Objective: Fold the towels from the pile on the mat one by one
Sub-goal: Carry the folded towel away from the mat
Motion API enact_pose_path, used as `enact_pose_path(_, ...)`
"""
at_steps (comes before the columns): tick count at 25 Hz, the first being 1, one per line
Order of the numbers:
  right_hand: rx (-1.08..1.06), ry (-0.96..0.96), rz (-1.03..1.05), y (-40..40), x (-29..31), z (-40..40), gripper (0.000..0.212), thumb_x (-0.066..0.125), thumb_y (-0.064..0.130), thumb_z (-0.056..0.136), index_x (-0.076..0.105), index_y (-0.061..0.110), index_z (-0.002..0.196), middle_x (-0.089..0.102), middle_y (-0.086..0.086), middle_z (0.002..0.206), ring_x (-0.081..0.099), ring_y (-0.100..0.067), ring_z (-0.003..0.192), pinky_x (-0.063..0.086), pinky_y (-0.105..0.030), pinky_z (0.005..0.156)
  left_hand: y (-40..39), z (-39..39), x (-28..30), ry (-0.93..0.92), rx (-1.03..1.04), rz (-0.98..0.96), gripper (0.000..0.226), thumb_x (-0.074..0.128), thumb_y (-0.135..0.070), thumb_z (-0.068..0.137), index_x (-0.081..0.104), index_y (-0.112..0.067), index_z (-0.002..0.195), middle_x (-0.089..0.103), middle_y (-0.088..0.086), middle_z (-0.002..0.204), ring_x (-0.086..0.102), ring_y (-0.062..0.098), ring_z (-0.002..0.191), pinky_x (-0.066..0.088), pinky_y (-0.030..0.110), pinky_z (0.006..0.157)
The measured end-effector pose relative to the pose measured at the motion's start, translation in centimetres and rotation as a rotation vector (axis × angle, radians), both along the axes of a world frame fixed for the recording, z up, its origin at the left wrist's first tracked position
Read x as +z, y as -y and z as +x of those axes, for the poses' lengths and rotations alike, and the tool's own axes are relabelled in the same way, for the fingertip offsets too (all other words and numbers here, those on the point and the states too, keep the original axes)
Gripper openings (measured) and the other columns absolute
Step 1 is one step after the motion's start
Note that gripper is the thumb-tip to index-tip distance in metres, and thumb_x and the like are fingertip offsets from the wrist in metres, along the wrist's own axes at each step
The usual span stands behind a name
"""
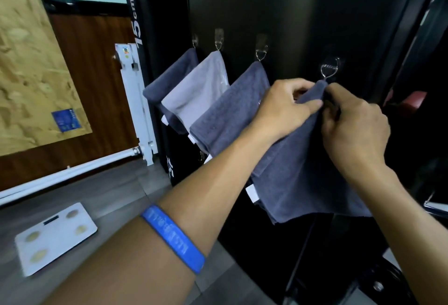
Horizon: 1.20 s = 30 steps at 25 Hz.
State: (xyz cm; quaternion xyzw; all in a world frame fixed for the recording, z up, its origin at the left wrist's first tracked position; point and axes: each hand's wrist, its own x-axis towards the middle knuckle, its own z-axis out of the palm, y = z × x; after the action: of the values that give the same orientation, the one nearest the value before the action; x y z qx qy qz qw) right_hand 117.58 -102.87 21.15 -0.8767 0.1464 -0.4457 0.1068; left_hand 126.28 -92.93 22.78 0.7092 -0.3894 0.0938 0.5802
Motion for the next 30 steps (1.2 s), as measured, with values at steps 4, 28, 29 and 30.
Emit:
enact_pose_path(4, 0.030, 0.022, 0.046, -0.2, -0.8, -0.1, 0.019, 0.044, 0.027, 0.097, 0.054, 0.024, 0.112, 0.066, -0.017, 0.083, 0.060, -0.046, 0.077, 0.037, -0.038, 0.060, -0.1, 0.1, -1.0, 0.044, 0.001, 0.005, 0.018, 0.062, -0.012, 0.090, 0.071, -0.011, 0.106, 0.073, 0.002, 0.094, 0.067, 0.012, 0.093, 0.054, 0.034, 0.087)
enact_pose_path(28, 0.623, -0.663, 0.308, -23.0, -5.2, -11.8, 0.033, 0.049, 0.020, 0.076, 0.067, 0.020, 0.103, 0.063, -0.007, 0.120, 0.063, -0.032, 0.105, 0.044, -0.036, 0.092, -34.5, -12.0, -5.8, -0.824, 0.436, 0.411, 0.059, 0.050, -0.058, 0.084, 0.060, -0.021, 0.130, 0.062, -0.006, 0.131, 0.056, 0.005, 0.121, 0.043, 0.035, 0.106)
enact_pose_path(29, 0.639, -0.747, 0.315, -23.8, -2.9, -13.7, 0.031, 0.051, 0.019, 0.076, 0.069, 0.018, 0.101, 0.066, -0.008, 0.117, 0.064, -0.031, 0.103, 0.043, -0.034, 0.091, -35.2, -15.2, -3.8, -0.904, 0.452, 0.424, 0.063, 0.050, -0.058, 0.083, 0.059, -0.018, 0.131, 0.062, -0.002, 0.131, 0.057, 0.009, 0.121, 0.044, 0.035, 0.106)
enact_pose_path(30, 0.653, -0.822, 0.320, -24.5, -0.1, -16.1, 0.029, 0.054, 0.017, 0.075, 0.070, 0.017, 0.098, 0.067, -0.010, 0.114, 0.064, -0.031, 0.101, 0.043, -0.031, 0.090, -35.7, -19.1, -1.4, -0.967, 0.477, 0.416, 0.060, 0.051, -0.055, 0.085, 0.059, -0.018, 0.130, 0.063, 0.000, 0.130, 0.058, 0.011, 0.121, 0.044, 0.033, 0.106)
